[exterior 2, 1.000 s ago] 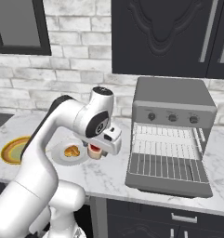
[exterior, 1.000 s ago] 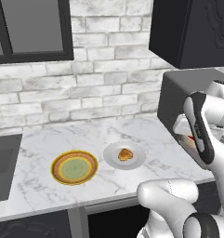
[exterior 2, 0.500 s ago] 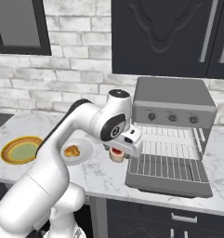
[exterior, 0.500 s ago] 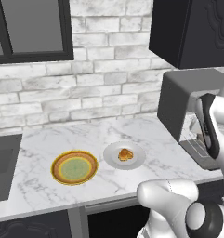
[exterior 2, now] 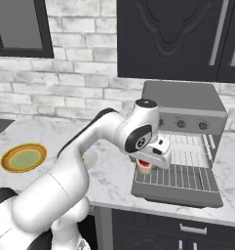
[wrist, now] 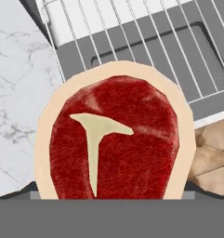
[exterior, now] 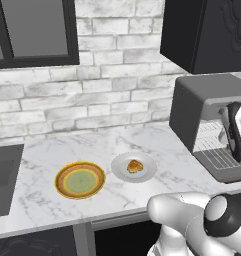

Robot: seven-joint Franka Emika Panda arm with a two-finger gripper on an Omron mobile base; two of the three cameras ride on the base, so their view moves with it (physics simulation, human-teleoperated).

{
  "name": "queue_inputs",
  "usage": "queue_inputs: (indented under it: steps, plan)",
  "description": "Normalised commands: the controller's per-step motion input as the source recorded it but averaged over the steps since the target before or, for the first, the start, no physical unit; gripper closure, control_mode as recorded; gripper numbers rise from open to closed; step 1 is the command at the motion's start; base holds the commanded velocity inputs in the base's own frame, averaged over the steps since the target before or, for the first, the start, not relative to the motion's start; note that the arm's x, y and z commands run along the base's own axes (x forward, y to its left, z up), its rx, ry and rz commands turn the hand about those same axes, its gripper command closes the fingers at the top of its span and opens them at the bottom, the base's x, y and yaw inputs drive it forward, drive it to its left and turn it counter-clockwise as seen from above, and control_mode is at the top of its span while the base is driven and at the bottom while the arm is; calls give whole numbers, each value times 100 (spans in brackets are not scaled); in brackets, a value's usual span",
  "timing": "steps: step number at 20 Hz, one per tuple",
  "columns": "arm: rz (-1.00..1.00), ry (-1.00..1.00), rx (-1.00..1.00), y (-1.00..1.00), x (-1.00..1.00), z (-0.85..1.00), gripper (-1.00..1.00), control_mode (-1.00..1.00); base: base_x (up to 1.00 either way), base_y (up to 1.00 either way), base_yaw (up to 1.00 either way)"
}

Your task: Open the toaster oven door. Place the bread on the top rack in the toaster oven and place the steak on the bottom rack.

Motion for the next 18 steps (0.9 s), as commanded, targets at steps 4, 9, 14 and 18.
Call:
queue_inputs:
  steps: [4,9,14,18]
  plan:
    - [0,7,0,-53,31,-5,100,-100,0,0,0]
    - [-3,1,-3,-36,28,-18,100,-100,0,0,0]
    - [-5,-3,-1,-23,12,-27,100,-100,0,0,0]
    - [0,-10,0,-10,26,-18,100,-100,0,0,0]
